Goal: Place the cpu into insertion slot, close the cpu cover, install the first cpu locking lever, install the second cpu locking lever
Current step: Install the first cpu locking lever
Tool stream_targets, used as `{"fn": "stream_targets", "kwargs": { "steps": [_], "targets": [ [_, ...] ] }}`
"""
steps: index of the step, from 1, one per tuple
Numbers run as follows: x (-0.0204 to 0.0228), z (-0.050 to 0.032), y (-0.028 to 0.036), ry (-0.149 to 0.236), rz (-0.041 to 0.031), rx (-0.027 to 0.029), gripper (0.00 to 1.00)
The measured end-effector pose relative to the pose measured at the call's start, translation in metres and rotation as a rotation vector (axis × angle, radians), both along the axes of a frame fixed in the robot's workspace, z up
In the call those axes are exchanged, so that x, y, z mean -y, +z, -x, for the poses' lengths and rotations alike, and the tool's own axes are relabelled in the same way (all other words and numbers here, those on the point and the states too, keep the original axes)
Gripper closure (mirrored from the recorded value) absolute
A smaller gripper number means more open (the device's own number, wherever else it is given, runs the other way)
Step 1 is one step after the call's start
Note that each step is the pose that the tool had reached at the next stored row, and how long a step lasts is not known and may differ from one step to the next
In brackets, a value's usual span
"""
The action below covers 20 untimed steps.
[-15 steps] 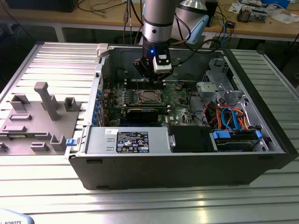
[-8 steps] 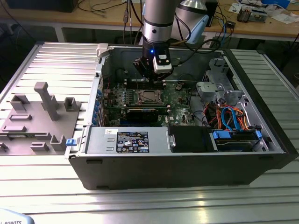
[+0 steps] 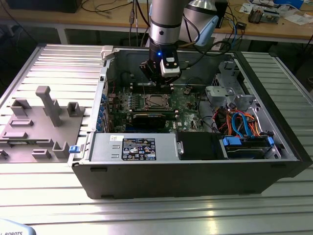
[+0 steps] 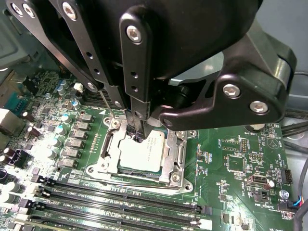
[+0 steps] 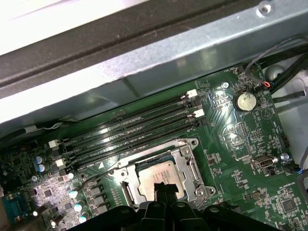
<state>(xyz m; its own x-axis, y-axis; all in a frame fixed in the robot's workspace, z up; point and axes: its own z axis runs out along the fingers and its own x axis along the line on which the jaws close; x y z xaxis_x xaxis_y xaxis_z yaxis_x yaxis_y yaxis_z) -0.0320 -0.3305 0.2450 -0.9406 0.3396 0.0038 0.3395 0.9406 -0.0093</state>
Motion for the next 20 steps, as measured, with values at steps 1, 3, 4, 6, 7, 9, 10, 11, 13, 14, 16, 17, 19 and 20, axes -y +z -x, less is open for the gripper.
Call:
{"fn": "stream_targets", "kwargs": {
  "steps": [1, 3, 4, 6, 7, 9, 10, 11, 13, 14, 16, 17, 19, 20],
  "targets": [
    [0.0000, 0.0000, 0.0000, 0.001, 0.0000, 0.0000, 0.89],
    [0.0000, 0.0000, 0.0000, 0.001, 0.0000, 0.0000, 0.89],
    [0.0000, 0.0000, 0.0000, 0.004, 0.0000, 0.0000, 0.89],
    [0.0000, 0.0000, 0.0000, 0.008, 0.0000, 0.0000, 0.89],
    [0.0000, 0.0000, 0.0000, 0.009, 0.0000, 0.0000, 0.89],
    [0.0000, 0.0000, 0.0000, 0.010, -0.0001, 0.0000, 0.89],
    [0.0000, 0.0000, 0.0000, 0.011, 0.0000, 0.0000, 0.89],
    [0.0000, 0.0000, 0.0000, 0.012, 0.0000, 0.0000, 0.89],
    [0.0000, 0.0000, 0.0000, 0.016, 0.0000, 0.0000, 0.89],
    [0.0000, 0.0000, 0.0000, 0.018, 0.0000, 0.0000, 0.89],
    [0.0000, 0.0000, 0.0000, 0.024, 0.0000, 0.0000, 0.89],
    [0.0000, 0.0000, 0.0000, 0.026, 0.0000, 0.0000, 0.89],
    [0.0000, 0.0000, 0.0000, 0.032, 0.0000, 0.0000, 0.89],
    [0.0000, 0.0000, 0.0000, 0.033, -0.0001, 0.0000, 0.89]
  ]
}}
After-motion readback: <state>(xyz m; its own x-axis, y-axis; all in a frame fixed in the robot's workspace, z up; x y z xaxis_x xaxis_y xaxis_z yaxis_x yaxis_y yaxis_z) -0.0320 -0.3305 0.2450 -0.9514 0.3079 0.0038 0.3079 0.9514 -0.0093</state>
